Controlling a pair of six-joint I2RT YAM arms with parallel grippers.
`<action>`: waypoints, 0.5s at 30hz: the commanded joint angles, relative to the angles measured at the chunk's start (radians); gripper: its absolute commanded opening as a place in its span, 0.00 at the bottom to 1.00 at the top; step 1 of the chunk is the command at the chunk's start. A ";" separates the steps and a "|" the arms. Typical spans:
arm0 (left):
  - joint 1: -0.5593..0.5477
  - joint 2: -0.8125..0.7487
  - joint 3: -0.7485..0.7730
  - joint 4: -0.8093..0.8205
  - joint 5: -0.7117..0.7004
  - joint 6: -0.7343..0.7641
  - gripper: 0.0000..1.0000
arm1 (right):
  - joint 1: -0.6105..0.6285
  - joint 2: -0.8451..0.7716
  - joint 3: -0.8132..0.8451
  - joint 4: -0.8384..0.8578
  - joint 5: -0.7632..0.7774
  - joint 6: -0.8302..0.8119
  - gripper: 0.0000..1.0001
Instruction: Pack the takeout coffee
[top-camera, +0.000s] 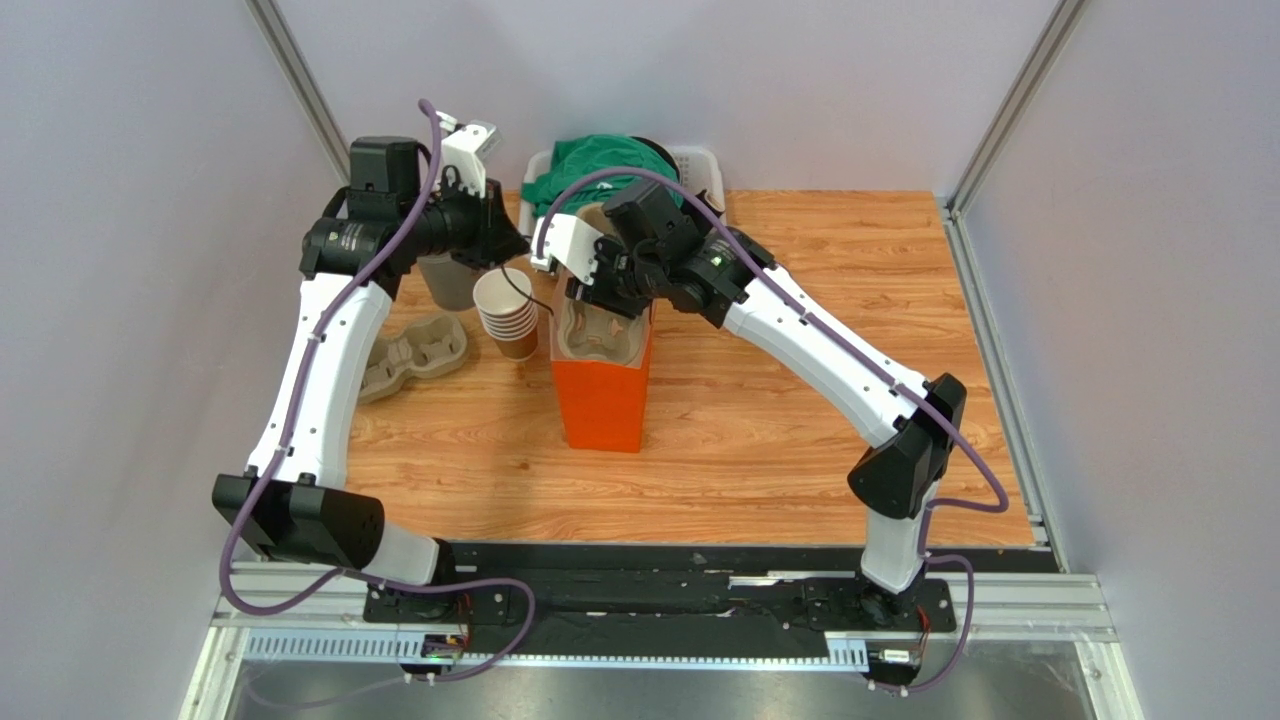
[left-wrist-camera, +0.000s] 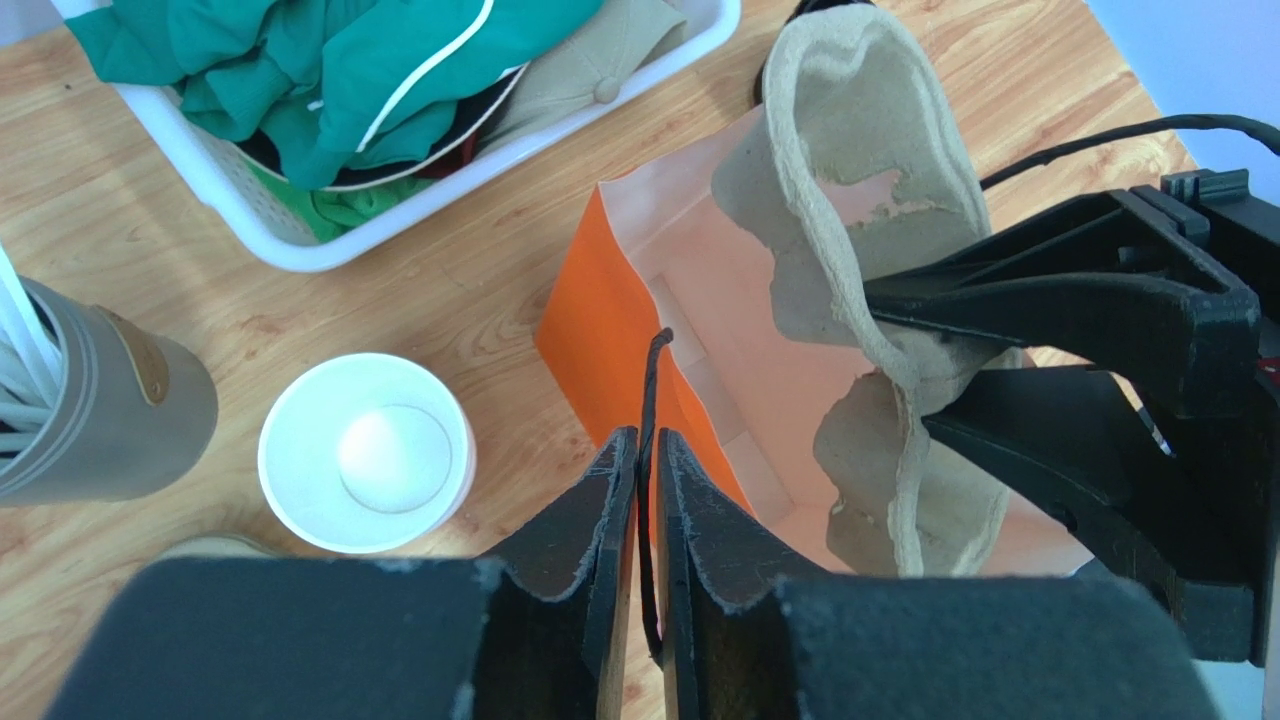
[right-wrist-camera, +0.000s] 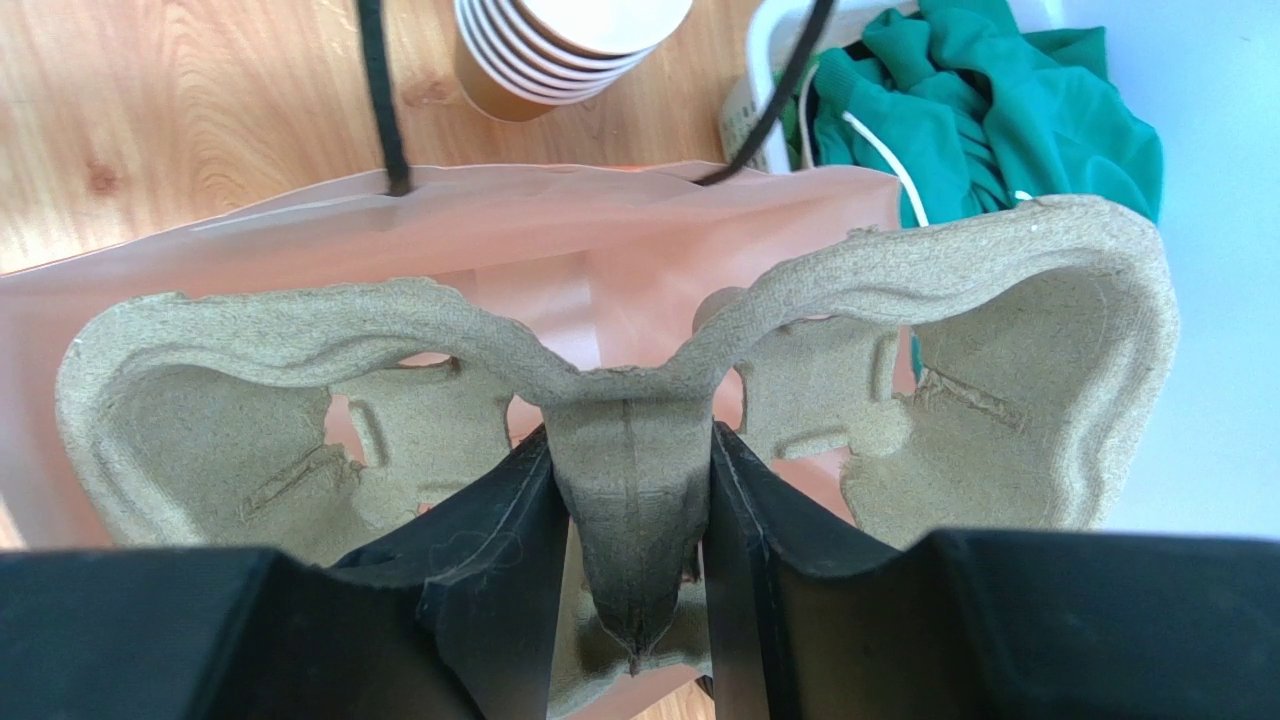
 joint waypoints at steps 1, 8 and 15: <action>0.009 -0.004 0.004 0.026 0.030 -0.015 0.18 | -0.006 -0.022 0.003 -0.009 -0.066 0.018 0.37; 0.009 -0.013 -0.019 0.057 0.027 -0.040 0.14 | -0.009 0.023 0.050 -0.075 -0.089 0.027 0.37; 0.009 -0.035 -0.056 0.090 0.015 -0.063 0.10 | -0.018 0.058 0.093 -0.129 -0.110 0.044 0.37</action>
